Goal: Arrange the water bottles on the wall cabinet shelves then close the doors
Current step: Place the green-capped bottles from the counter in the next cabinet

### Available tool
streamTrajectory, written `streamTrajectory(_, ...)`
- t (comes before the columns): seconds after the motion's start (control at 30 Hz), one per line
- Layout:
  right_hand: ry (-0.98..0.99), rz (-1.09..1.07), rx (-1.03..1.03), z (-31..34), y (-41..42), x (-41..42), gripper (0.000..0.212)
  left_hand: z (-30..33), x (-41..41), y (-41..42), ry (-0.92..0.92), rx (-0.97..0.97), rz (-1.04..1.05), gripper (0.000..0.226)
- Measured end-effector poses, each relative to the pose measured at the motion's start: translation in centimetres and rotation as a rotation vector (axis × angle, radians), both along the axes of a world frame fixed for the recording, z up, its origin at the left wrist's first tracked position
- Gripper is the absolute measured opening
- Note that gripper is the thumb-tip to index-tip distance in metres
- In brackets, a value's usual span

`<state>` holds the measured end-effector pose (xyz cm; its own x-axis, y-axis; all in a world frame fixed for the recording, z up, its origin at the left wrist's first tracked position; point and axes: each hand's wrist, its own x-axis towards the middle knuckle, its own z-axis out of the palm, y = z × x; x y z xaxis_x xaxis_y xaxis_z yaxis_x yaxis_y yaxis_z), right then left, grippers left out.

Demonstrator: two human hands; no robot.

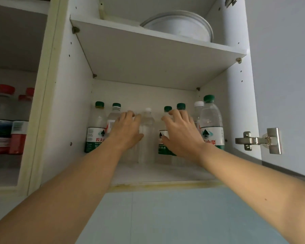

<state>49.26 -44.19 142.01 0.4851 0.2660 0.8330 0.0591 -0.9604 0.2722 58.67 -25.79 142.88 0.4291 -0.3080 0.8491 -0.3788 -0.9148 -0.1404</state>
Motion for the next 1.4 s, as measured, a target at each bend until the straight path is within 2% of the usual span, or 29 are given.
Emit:
streamTrajectory(0.23, -0.154, -0.010, 0.206, -1.6, -5.2, -6.0, 0.063, 0.6, -2.9, -3.1, -0.032, -0.119, -0.355, 0.067)
streamTrajectory(0.33, -0.057, 0.101, 0.406, -3.9, -6.5, -6.8, 0.078, 0.7, -4.1, -3.9, -0.015, -0.145, -0.395, 0.064)
streamTrajectory(0.43, 0.069, 0.201, 0.642, -6.1, -6.8, -6.2, 0.093, 1.1, -5.5, -5.2, 0.095, -0.214, -0.449, 0.062)
streamTrajectory(0.53, 0.046, 0.198, 0.818, -6.9, -7.1, -5.4, 0.087, 1.5, -6.8, -7.2, 0.221, -0.287, -0.547, 0.060)
streamTrajectory(0.63, -0.004, 0.211, 0.833, -7.0, -7.6, -4.9, 0.081, 1.5, -7.9, -9.5, 0.353, -0.339, -0.651, 0.065)
streamTrajectory(0.8, -0.018, 0.421, 0.796, -7.4, -8.4, -5.1, 0.078, 0.9, -8.9, -12.7, 0.629, -0.453, -0.845, 0.083)
streamTrajectory(0.93, 0.078, 0.520, 0.788, -7.6, -8.8, -5.3, 0.071, 0.3, -8.9, -13.6, 0.642, -0.538, -0.930, 0.079)
streamTrajectory(1.07, 0.096, 0.461, 0.787, -7.7, -9.1, -4.9, 0.059, -0.2, -8.8, -12.2, 0.582, -0.632, -0.888, 0.077)
streamTrajectory(1.4, 0.112, 0.193, 0.695, -7.4, -8.5, -4.8, 0.067, -0.6, -8.3, -3.0, 0.435, -0.703, -0.506, 0.099)
